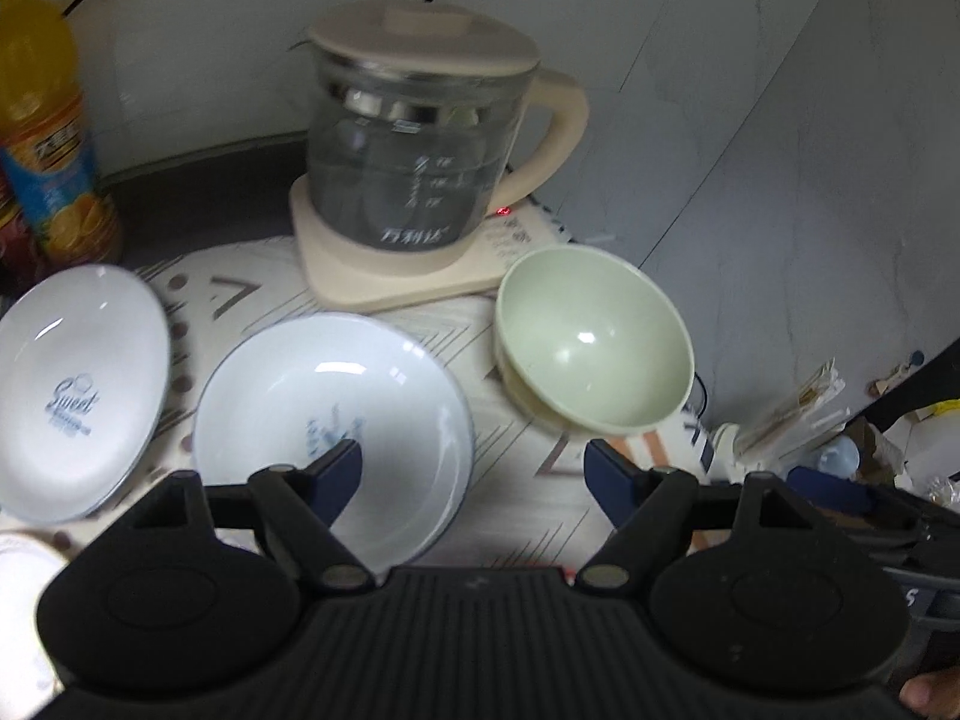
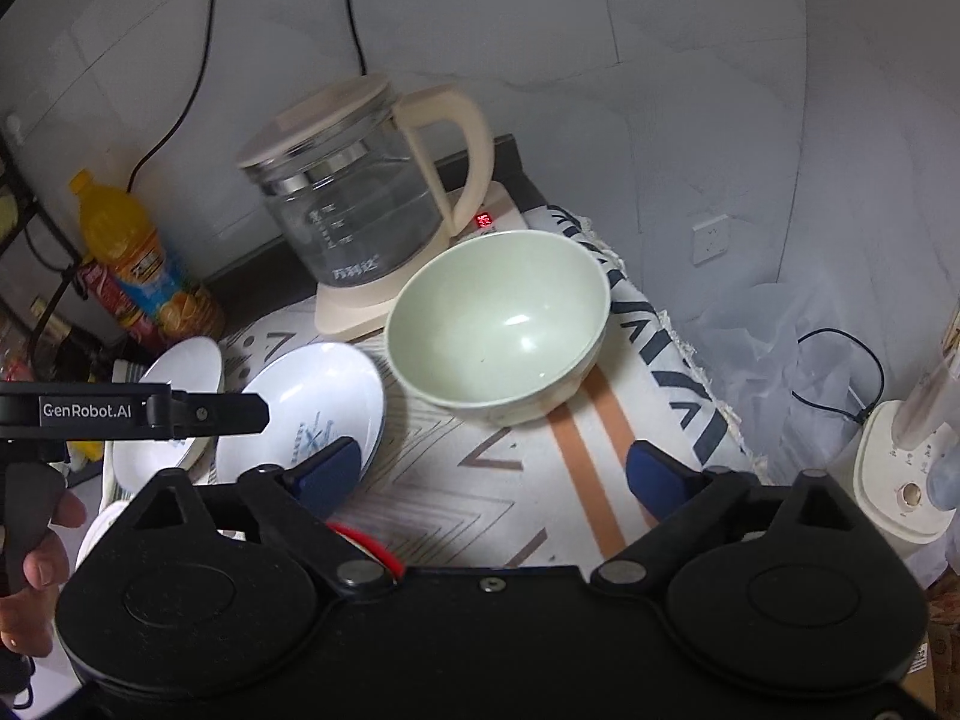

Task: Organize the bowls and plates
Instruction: 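Move both grippers to the small pale green bowl by the kettle, then close the left gripper on the small bowl rim while the right gripper also closes on it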

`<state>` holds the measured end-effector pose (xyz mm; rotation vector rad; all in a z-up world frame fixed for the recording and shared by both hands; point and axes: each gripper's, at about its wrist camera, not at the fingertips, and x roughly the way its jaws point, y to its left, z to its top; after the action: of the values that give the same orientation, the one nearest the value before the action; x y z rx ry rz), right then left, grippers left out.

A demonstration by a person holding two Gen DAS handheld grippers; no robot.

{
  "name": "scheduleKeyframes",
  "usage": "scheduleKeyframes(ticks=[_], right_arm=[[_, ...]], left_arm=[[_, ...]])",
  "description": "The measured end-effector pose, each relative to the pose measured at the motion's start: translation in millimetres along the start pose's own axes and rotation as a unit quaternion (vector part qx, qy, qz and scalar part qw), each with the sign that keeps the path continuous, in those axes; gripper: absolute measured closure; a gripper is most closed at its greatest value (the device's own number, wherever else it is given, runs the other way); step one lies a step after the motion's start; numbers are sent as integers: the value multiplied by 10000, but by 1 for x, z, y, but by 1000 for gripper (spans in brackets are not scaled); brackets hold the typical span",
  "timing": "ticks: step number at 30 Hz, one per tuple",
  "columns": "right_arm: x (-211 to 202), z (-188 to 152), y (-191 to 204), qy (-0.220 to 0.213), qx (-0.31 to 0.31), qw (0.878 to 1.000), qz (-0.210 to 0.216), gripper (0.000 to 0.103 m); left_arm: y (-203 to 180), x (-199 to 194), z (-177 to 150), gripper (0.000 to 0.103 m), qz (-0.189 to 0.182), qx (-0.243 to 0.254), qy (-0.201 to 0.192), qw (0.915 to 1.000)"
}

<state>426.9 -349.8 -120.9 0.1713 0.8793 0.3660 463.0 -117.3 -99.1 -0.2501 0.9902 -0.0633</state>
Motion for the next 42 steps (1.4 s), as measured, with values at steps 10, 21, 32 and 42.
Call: scheduleKeyframes(ticks=[10,21,32,42], right_arm=[[37,20,-18,179,126,9997,71,19],[75,40,-39,401,533,9977,90,20],[110,40,-55,750,988,9923,11,44],[113,35,-50,696,1069,9918,-12,77]], left_arm=[[-18,52,21,27,-147,-172,185,9996],[-28,98,37,32,-86,-300,339,9989],[-28,131,40,73,68,-610,665,9959],[-23,129,35,92,210,-730,561,9955]])
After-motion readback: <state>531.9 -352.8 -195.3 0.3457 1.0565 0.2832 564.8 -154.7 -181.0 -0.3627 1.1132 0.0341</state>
